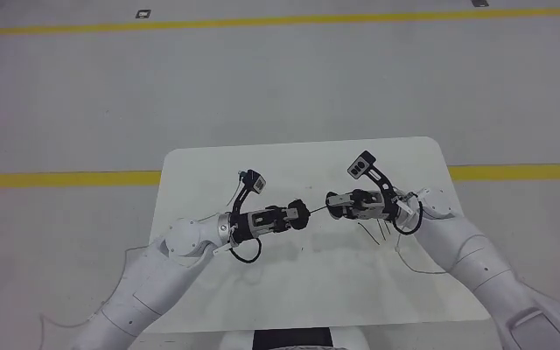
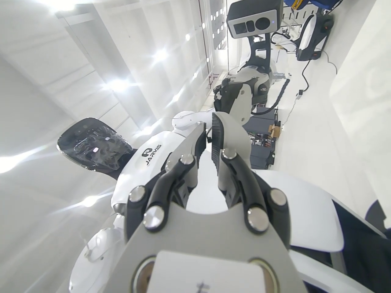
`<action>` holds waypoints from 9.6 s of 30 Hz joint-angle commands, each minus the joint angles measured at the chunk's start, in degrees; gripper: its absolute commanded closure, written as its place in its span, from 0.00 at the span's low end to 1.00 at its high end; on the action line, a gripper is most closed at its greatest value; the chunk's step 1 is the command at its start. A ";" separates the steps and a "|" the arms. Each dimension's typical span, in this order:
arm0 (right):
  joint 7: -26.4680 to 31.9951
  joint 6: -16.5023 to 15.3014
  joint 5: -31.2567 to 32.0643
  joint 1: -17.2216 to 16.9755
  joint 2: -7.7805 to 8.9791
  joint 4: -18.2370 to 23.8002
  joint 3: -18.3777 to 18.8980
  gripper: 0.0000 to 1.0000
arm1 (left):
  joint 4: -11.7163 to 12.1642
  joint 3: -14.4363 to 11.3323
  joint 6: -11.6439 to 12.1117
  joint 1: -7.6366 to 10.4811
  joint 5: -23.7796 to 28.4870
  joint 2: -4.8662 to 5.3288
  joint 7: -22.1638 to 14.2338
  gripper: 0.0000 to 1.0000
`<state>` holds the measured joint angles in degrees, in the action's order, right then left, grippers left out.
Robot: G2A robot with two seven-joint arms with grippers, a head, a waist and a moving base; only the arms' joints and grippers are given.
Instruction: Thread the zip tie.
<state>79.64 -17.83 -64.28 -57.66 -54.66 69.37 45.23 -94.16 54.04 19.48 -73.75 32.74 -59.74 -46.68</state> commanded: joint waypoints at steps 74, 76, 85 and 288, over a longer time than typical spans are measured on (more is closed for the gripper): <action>0.00 -1.65 8.83 -1.14 -2.15 -1.11 3.56 1.00 | -0.92 -2.27 -0.83 0.55 -2.01 -1.38 3.72 0.63; 0.00 -1.65 9.12 -1.24 -2.30 -1.17 3.76 1.00 | -0.91 -2.28 -0.89 0.52 -2.02 -1.39 3.64 0.63; 0.00 -1.65 10.02 -1.62 -2.83 -1.20 4.21 1.00 | -0.81 -2.33 -1.11 0.45 -1.91 -1.48 3.50 0.64; -1.50 7.10 75.08 -8.70 6.05 15.15 23.48 0.00 | -4.60 -8.84 -2.03 4.10 -46.44 -1.02 15.72 1.00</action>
<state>78.14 -10.73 10.79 -66.37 -48.61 84.52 68.71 -98.77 45.21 17.46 -69.65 -13.70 -60.76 -30.96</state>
